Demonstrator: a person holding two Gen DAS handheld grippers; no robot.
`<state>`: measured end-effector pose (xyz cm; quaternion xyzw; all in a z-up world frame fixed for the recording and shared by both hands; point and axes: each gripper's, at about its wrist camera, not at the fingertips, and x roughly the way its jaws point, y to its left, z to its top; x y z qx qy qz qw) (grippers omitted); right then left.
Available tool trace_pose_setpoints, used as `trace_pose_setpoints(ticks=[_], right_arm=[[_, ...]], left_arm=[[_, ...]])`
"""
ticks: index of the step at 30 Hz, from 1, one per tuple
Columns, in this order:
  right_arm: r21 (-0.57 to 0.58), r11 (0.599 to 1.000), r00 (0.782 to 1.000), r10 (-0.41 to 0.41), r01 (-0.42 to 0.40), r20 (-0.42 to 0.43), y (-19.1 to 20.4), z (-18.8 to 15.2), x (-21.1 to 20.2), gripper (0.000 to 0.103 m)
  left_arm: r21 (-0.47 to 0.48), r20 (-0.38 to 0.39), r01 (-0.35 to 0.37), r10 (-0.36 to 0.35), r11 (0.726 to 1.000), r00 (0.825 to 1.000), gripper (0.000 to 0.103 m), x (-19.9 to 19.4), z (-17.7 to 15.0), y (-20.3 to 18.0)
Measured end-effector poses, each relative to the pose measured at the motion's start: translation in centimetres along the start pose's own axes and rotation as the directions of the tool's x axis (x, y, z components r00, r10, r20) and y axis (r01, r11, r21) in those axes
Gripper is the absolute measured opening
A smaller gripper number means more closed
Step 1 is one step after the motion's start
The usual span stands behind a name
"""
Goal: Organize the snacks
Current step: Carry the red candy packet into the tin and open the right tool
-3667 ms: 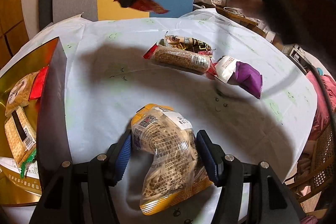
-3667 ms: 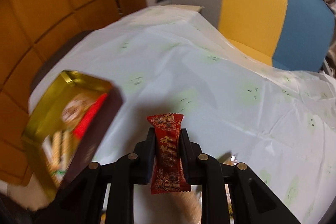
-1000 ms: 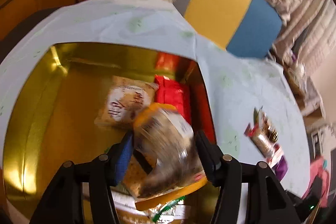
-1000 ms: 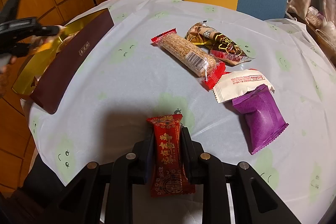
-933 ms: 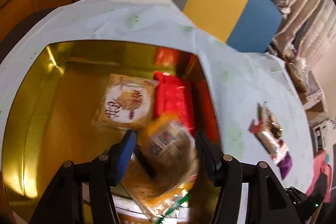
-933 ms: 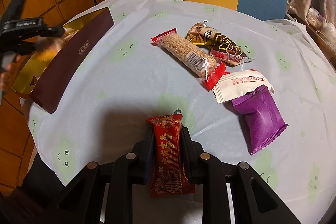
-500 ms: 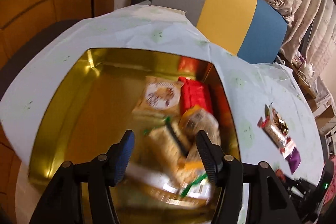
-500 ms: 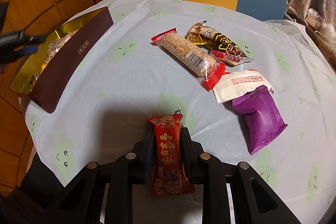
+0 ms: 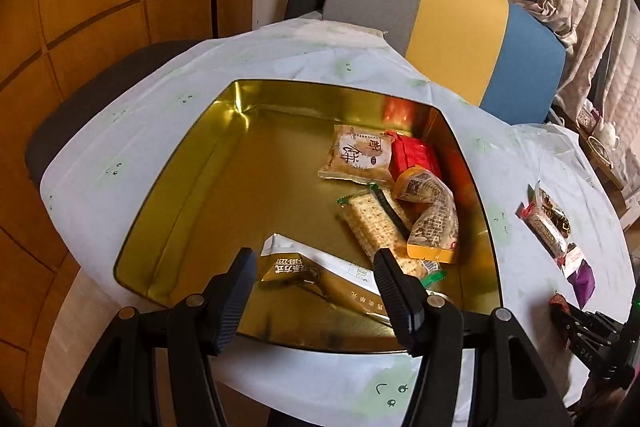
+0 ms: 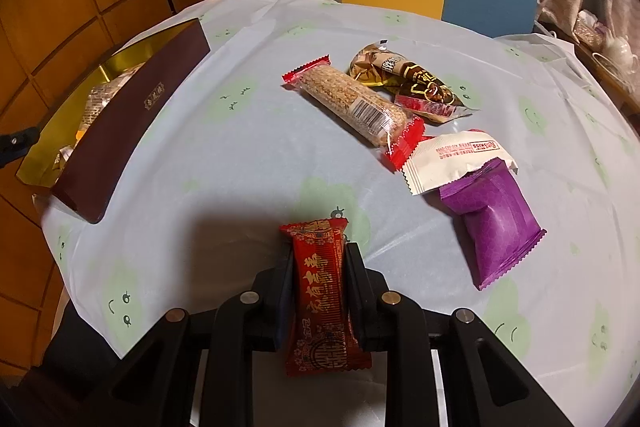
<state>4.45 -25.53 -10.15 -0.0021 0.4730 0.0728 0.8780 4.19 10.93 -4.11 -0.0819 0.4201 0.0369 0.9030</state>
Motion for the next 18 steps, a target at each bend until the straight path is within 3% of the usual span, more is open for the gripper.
trace_pose_setpoints(ticks=[18], right_arm=[[0.033,0.999,0.999,-0.040,0.040,0.000,0.6,0.1,0.2,0.024]], left_arm=[[0.056,0.055,-0.035,0.032,0.998,0.998,0.062,-2.2,-0.7,-0.5]])
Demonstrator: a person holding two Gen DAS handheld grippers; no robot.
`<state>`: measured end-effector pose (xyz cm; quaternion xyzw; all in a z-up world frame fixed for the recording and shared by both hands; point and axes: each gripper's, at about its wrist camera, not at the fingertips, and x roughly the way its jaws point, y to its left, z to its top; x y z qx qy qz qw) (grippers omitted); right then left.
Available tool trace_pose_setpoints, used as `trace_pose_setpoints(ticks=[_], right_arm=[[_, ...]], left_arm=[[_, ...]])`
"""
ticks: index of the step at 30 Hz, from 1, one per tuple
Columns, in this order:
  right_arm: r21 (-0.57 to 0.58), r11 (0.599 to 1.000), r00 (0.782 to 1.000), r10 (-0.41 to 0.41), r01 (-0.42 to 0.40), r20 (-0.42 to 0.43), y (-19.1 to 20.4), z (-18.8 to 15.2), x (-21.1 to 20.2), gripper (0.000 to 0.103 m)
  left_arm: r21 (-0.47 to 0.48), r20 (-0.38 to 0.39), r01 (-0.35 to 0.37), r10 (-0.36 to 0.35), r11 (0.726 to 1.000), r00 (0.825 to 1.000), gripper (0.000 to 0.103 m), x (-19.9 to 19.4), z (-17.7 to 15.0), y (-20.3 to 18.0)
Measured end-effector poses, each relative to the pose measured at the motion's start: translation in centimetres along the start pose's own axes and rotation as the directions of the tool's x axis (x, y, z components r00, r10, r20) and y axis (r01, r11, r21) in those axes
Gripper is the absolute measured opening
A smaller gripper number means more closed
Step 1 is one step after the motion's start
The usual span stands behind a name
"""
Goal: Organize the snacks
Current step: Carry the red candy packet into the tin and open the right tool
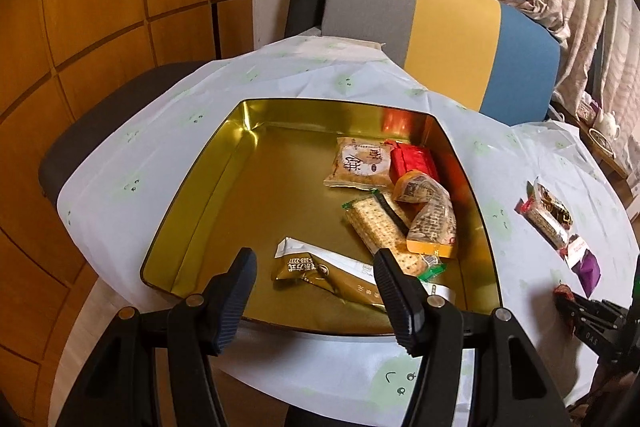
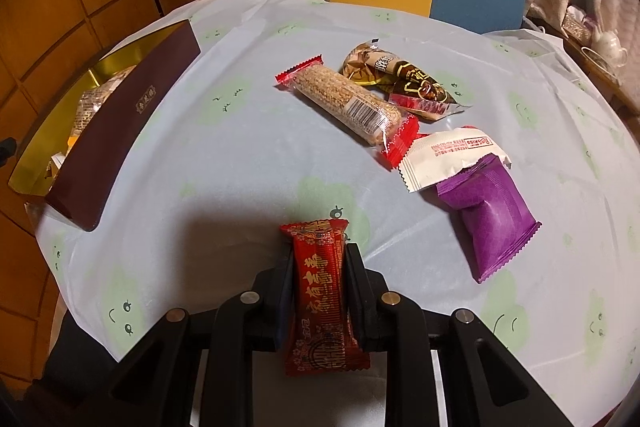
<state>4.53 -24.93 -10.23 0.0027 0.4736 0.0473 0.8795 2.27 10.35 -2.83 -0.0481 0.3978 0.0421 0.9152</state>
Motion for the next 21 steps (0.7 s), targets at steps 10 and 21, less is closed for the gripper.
trace_pose_setpoints(ticks=[10,21], right_arm=[[0.023,1.000,1.000,-0.020,0.020,-0.001,0.3,0.0,-0.1,0.024],[0.045,0.999,1.000,0.015,-0.015,-0.008,0.8,1.0,0.3,0.024]], left_arm=[[0.001,-0.003,0.017,-0.017,1.000,1.000,0.062,0.2,-0.3,-0.1],[-0.009,-0.032,0.026,-0.026,1.000,0.999,0.062,1.2,-0.6,0.3]])
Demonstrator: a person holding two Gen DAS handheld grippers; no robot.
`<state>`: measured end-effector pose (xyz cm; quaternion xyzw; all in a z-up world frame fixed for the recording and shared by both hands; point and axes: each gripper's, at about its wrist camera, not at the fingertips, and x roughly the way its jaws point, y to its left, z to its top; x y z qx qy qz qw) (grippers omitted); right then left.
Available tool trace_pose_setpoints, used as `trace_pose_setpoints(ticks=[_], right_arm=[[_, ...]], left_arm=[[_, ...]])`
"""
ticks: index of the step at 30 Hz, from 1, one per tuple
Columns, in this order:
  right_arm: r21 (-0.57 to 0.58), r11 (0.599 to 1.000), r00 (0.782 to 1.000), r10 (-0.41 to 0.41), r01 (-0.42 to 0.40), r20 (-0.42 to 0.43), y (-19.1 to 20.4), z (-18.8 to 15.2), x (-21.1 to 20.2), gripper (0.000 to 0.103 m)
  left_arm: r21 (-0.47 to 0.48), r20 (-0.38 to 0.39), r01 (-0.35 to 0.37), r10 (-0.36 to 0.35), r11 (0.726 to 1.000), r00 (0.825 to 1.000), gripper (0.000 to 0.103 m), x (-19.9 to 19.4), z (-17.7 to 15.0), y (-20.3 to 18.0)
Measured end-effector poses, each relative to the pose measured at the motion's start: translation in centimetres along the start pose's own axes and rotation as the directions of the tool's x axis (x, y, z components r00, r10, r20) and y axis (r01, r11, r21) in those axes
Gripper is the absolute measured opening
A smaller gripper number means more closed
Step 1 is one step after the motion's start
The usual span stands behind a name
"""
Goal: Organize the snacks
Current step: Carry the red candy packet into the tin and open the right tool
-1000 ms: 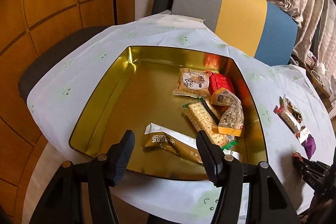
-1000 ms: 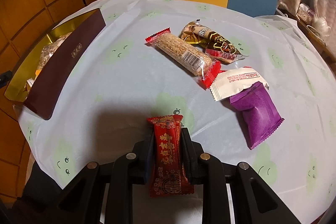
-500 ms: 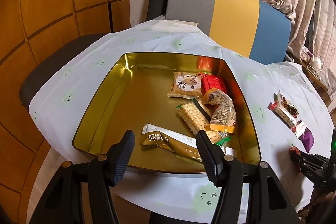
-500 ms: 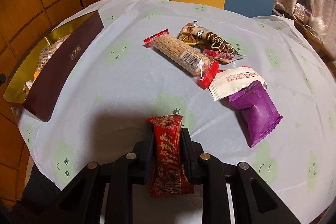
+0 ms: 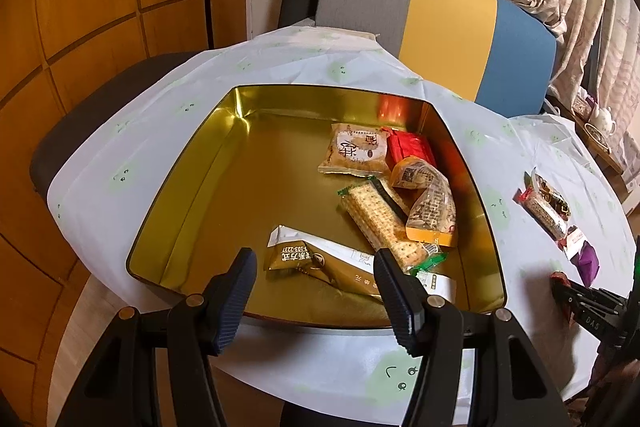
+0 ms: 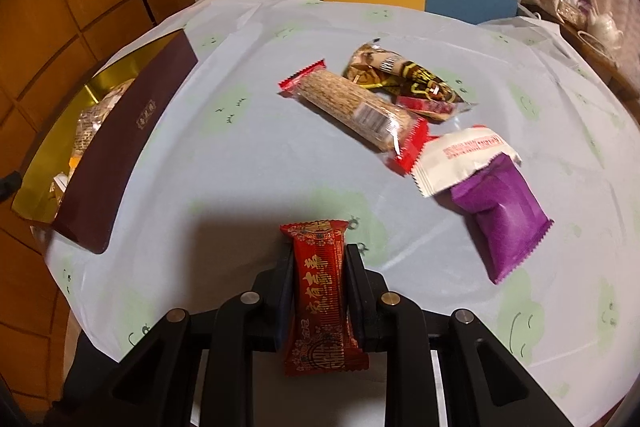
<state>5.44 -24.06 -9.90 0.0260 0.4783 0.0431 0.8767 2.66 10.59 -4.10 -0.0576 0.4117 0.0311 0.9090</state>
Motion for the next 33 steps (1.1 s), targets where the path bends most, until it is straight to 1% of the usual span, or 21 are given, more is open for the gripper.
trace_pose_setpoints(ticks=[4,8,11,12,14,16,18,21,22,24,26,28,29,32,33], right_arm=[[-0.015,1.000,1.000,-0.004,0.005,0.007,0.3,-0.1,0.1,0.024],[-0.008,1.000,1.000,-0.002,0.002,0.001,0.4,0.0,0.0,0.024],[0.014,0.999,0.999,0.043,-0.043,-0.015,0.4,0.6,-0.1,0.023],[0.030,0.997,0.997,0.073,-0.072,-0.018,0.4,1.0,-0.2,0.023],[0.043,0.992,0.993,0.118,-0.118,-0.003,0.8,2.0,-0.7,0.023],[0.025,0.987,0.987,0.158,-0.158,0.022,1.9,3.0,-1.5,0.023],[-0.019,0.980,0.978,0.200,-0.200,0.050,3.7,4.2,-2.6,0.023],[-0.126,0.954,0.956,0.284,-0.273,0.078,7.5,6.3,-4.1,0.023],[-0.155,0.946,0.951,0.299,-0.284,0.082,8.6,6.7,-4.4,0.023],[-0.232,0.920,0.935,0.343,-0.316,0.086,11.6,7.9,-4.8,0.023],[-0.323,0.877,0.915,0.397,-0.355,0.072,15.1,8.8,-5.0,0.023],[-0.378,0.851,0.910,0.411,-0.364,0.052,17.4,9.1,-4.7,0.023],[-0.404,0.835,0.907,0.420,-0.374,0.027,18.7,9.3,-4.1,0.023],[-0.449,0.799,0.902,0.429,-0.400,-0.042,21.3,9.0,-2.2,0.026],[-0.454,0.794,0.904,0.424,-0.403,-0.061,21.7,8.7,-1.6,0.026]], left_arm=[[-0.009,-0.004,-0.001,0.001,1.000,1.000,0.062,0.1,0.0,0.3],[-0.040,0.012,-0.022,0.022,0.999,1.000,0.062,-0.2,0.4,1.7],[-0.067,0.027,-0.041,0.043,0.997,0.999,0.062,-0.6,0.7,2.7],[-0.077,0.030,-0.048,0.050,0.996,0.998,0.062,-0.7,0.8,3.2],[-0.088,0.032,-0.056,0.060,0.995,0.998,0.062,-0.7,0.9,3.6],[-0.098,0.031,-0.059,0.063,0.993,0.998,0.062,-0.6,0.9,4.1],[-0.104,0.029,-0.062,0.065,0.993,0.997,0.062,-0.6,0.8,4.3],[-0.108,0.035,-0.057,0.061,0.992,0.998,0.062,-0.7,0.8,4.4],[-0.110,0.037,-0.056,0.061,0.992,0.997,0.062,-0.8,0.8,4.5],[-0.117,0.038,-0.054,0.059,0.992,0.998,0.062,-0.8,0.7,4.7],[-0.119,0.035,-0.059,0.063,0.991,0.997,0.062,-0.8,0.7,4.9],[-0.123,0.030,-0.066,0.071,0.990,0.997,0.062,-0.6,0.6,5.2],[-0.127,0.026,-0.069,0.073,0.990,0.997,0.062,-0.6,0.5,5.4],[-0.137,0.022,-0.078,0.081,0.988,0.996,0.062,-0.5,0.2,5.9],[-0.140,0.019,-0.079,0.082,0.987,0.996,0.062,-0.5,0.1,6.0]])
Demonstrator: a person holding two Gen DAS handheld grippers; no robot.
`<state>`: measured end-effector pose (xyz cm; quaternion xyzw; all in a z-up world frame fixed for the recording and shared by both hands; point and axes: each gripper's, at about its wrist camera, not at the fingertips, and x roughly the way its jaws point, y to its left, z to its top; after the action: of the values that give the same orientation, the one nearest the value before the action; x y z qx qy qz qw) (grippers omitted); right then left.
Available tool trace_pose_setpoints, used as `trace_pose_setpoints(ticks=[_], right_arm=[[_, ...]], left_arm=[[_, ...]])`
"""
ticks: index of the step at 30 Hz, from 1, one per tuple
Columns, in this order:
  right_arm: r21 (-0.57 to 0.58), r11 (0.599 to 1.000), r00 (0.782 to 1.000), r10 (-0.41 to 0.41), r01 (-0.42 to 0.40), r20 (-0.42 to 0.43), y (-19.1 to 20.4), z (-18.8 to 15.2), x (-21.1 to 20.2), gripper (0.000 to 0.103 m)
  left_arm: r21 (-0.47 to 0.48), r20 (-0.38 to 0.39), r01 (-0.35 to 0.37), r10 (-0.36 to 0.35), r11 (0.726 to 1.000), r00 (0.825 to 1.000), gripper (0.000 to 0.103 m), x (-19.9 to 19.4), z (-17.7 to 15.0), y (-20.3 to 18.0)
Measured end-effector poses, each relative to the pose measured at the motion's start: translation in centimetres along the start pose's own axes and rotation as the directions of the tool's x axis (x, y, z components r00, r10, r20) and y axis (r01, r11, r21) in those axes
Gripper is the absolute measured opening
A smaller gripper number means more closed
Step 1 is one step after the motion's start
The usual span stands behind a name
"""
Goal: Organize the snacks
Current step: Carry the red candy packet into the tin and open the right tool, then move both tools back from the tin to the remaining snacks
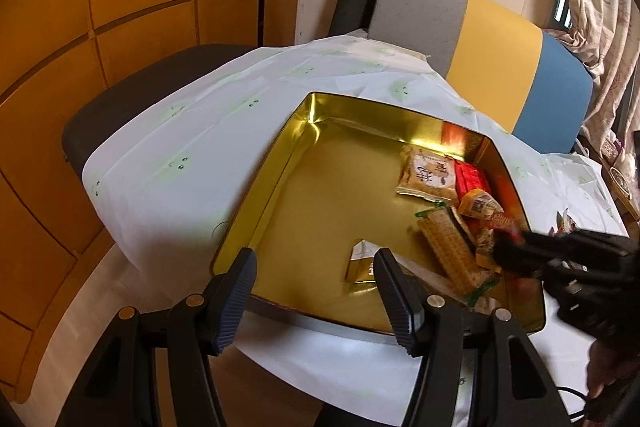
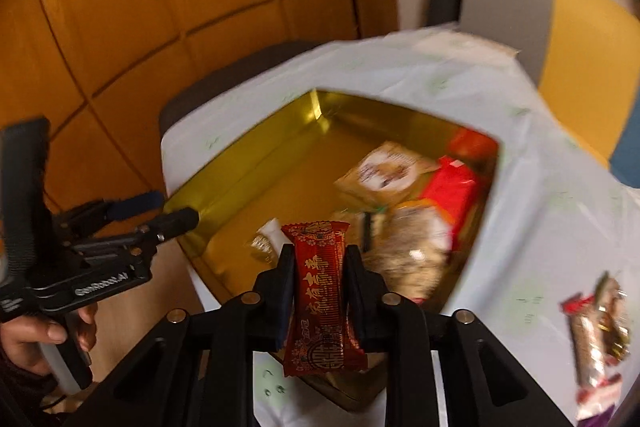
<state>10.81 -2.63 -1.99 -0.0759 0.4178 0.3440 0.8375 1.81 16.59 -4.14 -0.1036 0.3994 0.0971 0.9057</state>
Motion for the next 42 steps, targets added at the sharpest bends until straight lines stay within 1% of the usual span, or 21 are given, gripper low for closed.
trace_pose_setpoints(ticks=[3,5,6,7,11,17,21,23,25,27,30,33,39,42], right_arm=[[-0.020,1.000,0.999,-0.001,0.000,-0.049,0.6,-0.3,2.0,0.027],[-0.008,1.000,0.998,0.006,-0.007,-0.063,0.2,-0.7,2.3,0.037],[0.008,1.000,0.998,0.018,-0.018,-0.060,0.0,-0.9,2.1,0.048],[0.022,0.999,0.998,0.027,-0.026,-0.049,-0.3,-1.0,1.9,0.050],[0.047,0.999,1.000,0.013,-0.013,-0.015,-0.7,-1.2,0.4,0.050],[0.100,0.994,0.997,-0.053,0.047,0.061,-1.7,-2.4,-2.9,0.050],[0.122,0.986,0.988,-0.127,0.116,0.086,-2.3,-3.6,-4.9,0.052],[0.128,0.982,0.983,-0.151,0.138,0.100,-2.7,-4.2,-5.9,0.054],[0.135,0.975,0.976,-0.190,0.175,0.109,-3.1,-5.0,-6.9,0.058],[0.147,0.969,0.970,-0.217,0.200,0.107,-3.7,-5.8,-7.6,0.060],[0.159,0.954,0.959,-0.271,0.255,0.086,-4.7,-7.3,-8.3,0.060],[0.195,0.938,0.951,-0.304,0.287,0.063,-6.2,-8.8,-9.0,0.060],[0.259,0.896,0.926,-0.377,0.361,0.012,-9.5,-11.7,-10.3,0.060],[0.307,0.863,0.908,-0.418,0.402,-0.016,-11.3,-13.2,-10.9,0.062]], left_arm=[[-0.006,-0.009,-0.001,0.001,1.000,1.000,0.062,0.2,-0.2,0.2],[-0.001,-0.011,-0.001,0.001,1.000,1.000,0.062,0.2,-0.3,0.2],[-0.001,-0.012,0.000,0.000,1.000,1.000,0.062,0.2,-0.4,0.1],[-0.001,-0.014,0.004,-0.004,1.000,1.000,0.062,0.3,-0.4,0.0],[0.017,-0.014,0.013,-0.012,1.000,1.000,0.062,0.2,-0.6,-0.6],[0.045,-0.006,0.023,-0.023,0.999,1.000,0.062,-0.3,-0.6,-1.6],[0.070,0.003,0.029,-0.029,0.997,1.000,0.062,-0.8,-0.5,-2.5],[0.087,0.007,0.039,-0.040,0.995,0.999,0.062,-1.1,-0.5,-3.1],[0.108,0.017,0.045,-0.047,0.993,0.999,0.062,-1.4,-0.5,-3.8],[0.127,0.024,0.051,-0.054,0.991,0.998,0.062,-1.7,-0.5,-4.4],[0.145,0.024,0.062,-0.066,0.987,0.998,0.062,-2.0,-0.5,-5.0],[0.158,0.021,0.069,-0.073,0.985,0.997,0.062,-2.1,-0.6,-5.7],[0.186,0.016,0.078,-0.083,0.979,0.996,0.062,-2.1,-0.7,-6.8],[0.198,0.012,0.086,-0.090,0.976,0.996,0.062,-2.2,-0.7,-7.4]])
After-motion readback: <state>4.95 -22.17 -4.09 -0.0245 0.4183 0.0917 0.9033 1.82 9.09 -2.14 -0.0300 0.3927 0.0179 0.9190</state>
